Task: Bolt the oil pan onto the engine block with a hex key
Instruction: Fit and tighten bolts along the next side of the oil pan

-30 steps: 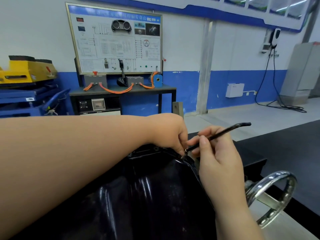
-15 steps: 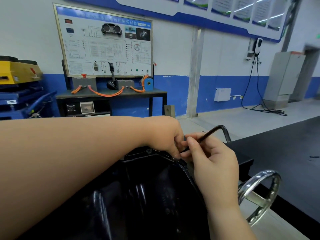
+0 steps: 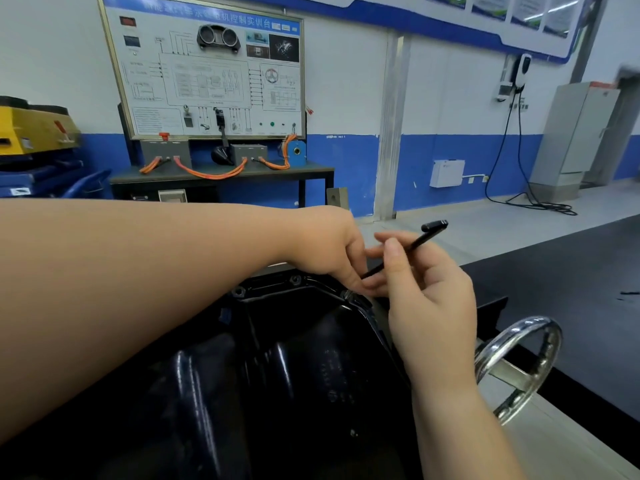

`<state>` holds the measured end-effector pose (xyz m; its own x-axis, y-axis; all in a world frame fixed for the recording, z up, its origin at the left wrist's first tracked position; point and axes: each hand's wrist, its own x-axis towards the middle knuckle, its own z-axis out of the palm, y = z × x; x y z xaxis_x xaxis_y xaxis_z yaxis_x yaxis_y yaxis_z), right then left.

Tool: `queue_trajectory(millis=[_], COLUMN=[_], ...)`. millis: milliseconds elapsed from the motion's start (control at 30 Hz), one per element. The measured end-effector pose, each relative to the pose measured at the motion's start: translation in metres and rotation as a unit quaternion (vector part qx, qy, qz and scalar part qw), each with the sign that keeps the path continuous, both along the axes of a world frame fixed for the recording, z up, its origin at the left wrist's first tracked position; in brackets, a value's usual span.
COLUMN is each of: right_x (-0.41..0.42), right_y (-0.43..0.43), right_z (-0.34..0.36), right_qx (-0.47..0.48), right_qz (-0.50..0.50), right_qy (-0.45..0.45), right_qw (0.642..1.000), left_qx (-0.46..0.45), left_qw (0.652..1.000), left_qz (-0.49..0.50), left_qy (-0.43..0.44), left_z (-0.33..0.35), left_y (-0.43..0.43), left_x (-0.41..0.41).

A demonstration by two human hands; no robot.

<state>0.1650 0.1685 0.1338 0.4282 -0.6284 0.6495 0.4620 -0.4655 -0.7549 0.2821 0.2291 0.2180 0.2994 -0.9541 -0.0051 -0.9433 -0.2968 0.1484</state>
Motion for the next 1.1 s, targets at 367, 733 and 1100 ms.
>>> queue_trajectory(millis=[367, 733, 1100], right_x=[-0.0035, -0.0039, -0.0026], right_y=[0.0023, 0.0048, 0.0032], right_z=[0.0006, 0.0029, 0.0012], right_qx=[-0.03, -0.013, -0.017], right_qz=[-0.019, 0.006, 0.006], right_qy=[-0.081, -0.096, -0.093], right_qw=[0.996, 0.995, 0.995], left_qx=[0.024, 0.024, 0.033], left_qw=[0.999, 0.999, 0.998], left_qz=[-0.034, -0.043, -0.049], left_qy=[0.006, -0.017, -0.021], left_z=[-0.0016, -0.0015, 0.0], left_y=[-0.0014, 0.0002, 0.0007], left_x=[-0.0001, 0.0026, 0.0014])
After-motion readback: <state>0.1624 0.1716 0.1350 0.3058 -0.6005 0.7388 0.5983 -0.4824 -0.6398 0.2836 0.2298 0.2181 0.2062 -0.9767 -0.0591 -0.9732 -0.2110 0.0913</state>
